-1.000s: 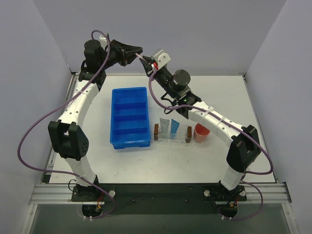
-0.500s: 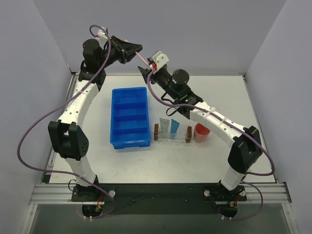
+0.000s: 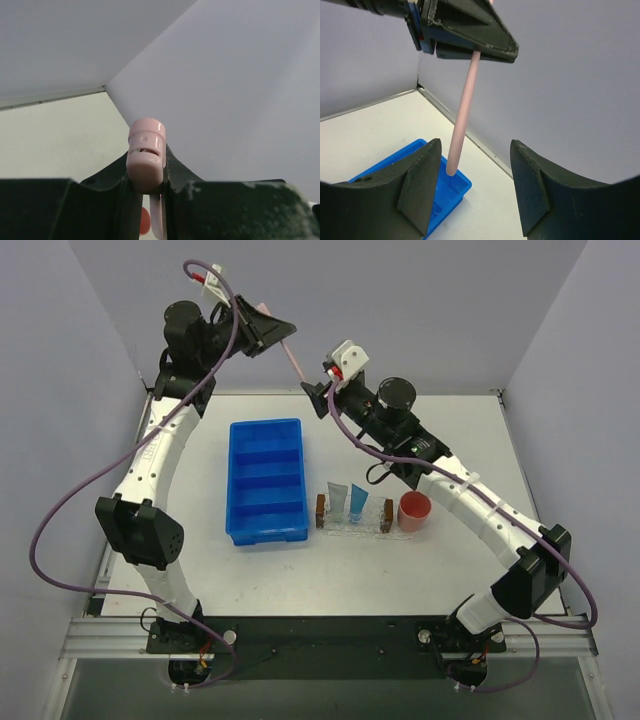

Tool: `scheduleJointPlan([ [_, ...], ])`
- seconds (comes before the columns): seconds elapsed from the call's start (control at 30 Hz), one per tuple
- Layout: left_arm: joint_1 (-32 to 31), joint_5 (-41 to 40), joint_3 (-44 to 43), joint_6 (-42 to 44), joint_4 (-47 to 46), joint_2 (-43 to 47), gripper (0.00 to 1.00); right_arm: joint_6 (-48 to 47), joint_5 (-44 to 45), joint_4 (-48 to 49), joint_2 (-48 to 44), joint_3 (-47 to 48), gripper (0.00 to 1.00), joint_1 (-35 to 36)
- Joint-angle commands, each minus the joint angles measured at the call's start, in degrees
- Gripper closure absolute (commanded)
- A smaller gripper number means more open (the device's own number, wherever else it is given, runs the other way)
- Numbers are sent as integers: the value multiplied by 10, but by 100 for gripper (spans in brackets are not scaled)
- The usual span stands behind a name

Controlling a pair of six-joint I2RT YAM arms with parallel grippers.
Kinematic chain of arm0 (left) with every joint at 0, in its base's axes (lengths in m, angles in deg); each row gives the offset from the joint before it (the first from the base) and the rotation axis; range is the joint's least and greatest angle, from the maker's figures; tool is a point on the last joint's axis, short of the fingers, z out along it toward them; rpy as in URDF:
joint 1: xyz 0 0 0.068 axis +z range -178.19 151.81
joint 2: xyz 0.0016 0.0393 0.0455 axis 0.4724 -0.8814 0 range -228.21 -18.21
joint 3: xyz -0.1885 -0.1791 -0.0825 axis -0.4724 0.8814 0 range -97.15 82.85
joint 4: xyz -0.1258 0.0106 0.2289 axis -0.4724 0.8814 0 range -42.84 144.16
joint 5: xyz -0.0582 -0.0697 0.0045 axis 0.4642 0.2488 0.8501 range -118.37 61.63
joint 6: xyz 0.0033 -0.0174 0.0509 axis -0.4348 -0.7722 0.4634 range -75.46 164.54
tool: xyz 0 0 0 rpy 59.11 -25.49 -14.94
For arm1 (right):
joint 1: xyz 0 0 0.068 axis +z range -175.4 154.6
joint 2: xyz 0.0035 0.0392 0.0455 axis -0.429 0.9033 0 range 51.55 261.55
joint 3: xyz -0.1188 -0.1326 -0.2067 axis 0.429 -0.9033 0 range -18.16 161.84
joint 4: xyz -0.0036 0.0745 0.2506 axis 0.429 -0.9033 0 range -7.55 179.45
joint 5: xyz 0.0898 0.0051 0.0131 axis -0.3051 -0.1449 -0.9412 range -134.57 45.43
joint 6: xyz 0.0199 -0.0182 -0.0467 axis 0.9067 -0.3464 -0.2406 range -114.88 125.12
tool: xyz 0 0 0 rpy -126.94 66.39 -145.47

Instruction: Prepare toiletry sets of a toothbrush and toothpaste on the tray

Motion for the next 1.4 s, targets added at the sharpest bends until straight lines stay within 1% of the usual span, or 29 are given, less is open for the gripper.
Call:
scheduleJointPlan([
  [0.0, -25, -21, -63, 156, 81, 2, 100, 5, -23, -48, -8, 35, 47, -9],
  [0.1, -39, -36, -85, 198, 107, 2, 100, 11, -31, -58, -7, 40, 46, -10],
  [0.3, -54, -50, -91, 238, 126, 7, 100, 13, -31, -62, -1, 47, 45, -12],
  [0.4, -63, -49, -92, 251, 130, 10, 100, 23, -34, -62, 6, 51, 47, -13],
  [0.53, -68, -45, -95, 253, 127, 13, 100, 37, -35, -67, 19, 64, 58, -15],
  [0.57, -69, -44, -96, 253, 126, 12, 100, 40, -34, -69, 21, 67, 59, -16],
  [0.97, -73, -35, -112, 236, 116, 9, 100, 52, -37, -71, 37, 65, 61, -17],
  [1.0, -73, -33, -112, 235, 114, 9, 100, 53, -38, -71, 38, 65, 63, -19],
  [1.03, -73, -31, -112, 235, 113, 9, 100, 54, -38, -71, 38, 68, 69, -18],
  [1.1, -73, -29, -112, 233, 112, 9, 100, 58, -38, -72, 40, 72, 76, -20],
  [1.13, -73, -26, -112, 232, 111, 8, 100, 60, -38, -72, 41, 76, 84, -20],
  [1.2, -74, -21, -110, 228, 107, 9, 100, 62, -37, -76, 44, 80, 90, -21],
  [1.23, -74, -20, -109, 227, 105, 8, 100, 64, -37, -77, 44, 83, 96, -22],
  [1.27, -74, -15, -106, 224, 98, 8, 100, 64, -37, -79, 45, 86, 99, -22],
  [1.3, -73, -11, -105, 223, 95, 7, 100, 67, -38, -82, 45, 89, 100, -23],
  [1.37, -72, 4, -100, 219, 79, 8, 93, 77, -36, -84, 48, 95, 100, -26],
])
